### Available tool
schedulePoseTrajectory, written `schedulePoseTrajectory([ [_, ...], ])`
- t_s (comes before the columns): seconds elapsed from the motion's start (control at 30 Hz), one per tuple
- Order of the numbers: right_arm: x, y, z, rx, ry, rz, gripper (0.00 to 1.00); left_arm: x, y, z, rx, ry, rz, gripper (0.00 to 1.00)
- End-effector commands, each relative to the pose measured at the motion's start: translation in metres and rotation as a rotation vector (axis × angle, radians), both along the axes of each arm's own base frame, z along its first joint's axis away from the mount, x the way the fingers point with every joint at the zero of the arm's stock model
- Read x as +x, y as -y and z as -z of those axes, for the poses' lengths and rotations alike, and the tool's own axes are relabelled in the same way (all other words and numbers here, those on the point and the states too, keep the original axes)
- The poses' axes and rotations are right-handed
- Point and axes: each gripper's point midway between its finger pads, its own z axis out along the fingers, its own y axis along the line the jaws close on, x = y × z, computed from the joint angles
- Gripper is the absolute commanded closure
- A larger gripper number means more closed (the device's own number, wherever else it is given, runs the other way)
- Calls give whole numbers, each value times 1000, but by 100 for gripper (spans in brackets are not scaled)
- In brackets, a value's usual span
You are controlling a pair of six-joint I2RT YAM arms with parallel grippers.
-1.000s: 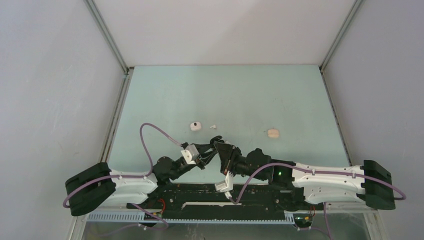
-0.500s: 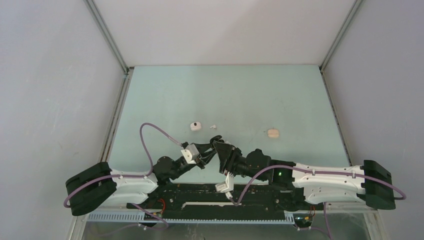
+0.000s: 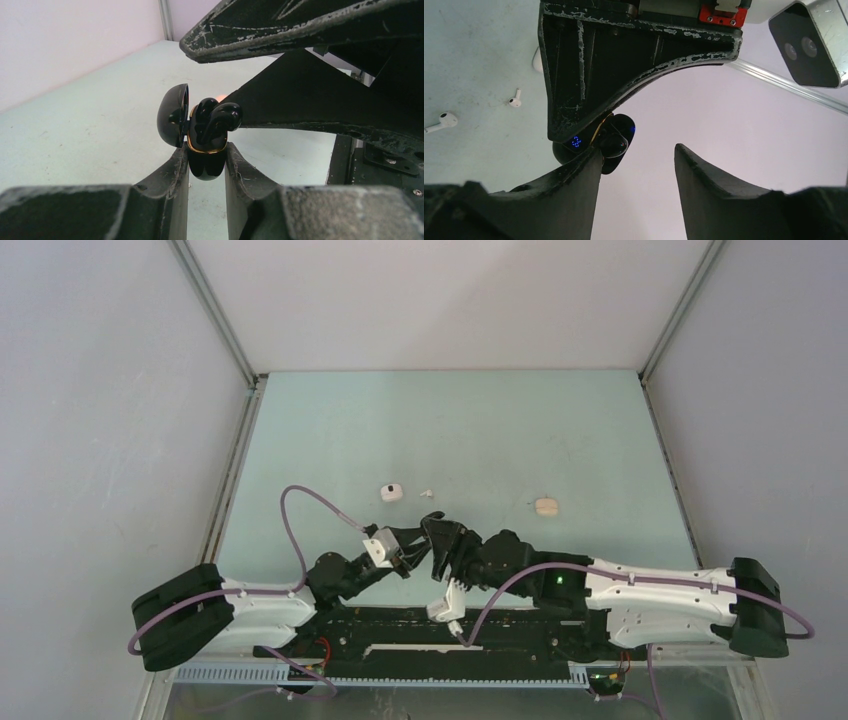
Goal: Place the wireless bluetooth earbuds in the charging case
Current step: Insert the left earbud into the left side groove of the charging case.
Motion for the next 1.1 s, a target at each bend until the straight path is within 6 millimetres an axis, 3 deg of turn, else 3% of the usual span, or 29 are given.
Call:
schedulePoseTrajectory([
  [0.0,0,4,8,-84,-69,36,42,-3,1,-33,-89,65,22,100],
  [0.2,2,3,13,-169,-145,77,40,-4,4,-31,-69,68,32,100],
  [0.43,8,10,1,-252,-289,166,39,-5,2,-33,-72,80,32,100],
  [0.7,-3,21,1,-307,-437,172,28,-5,-1,-37,-107,72,24,100],
  [1.07,-1,14,-54,-161,-675,249,21,-15,7,-38,-147,33,129,100],
])
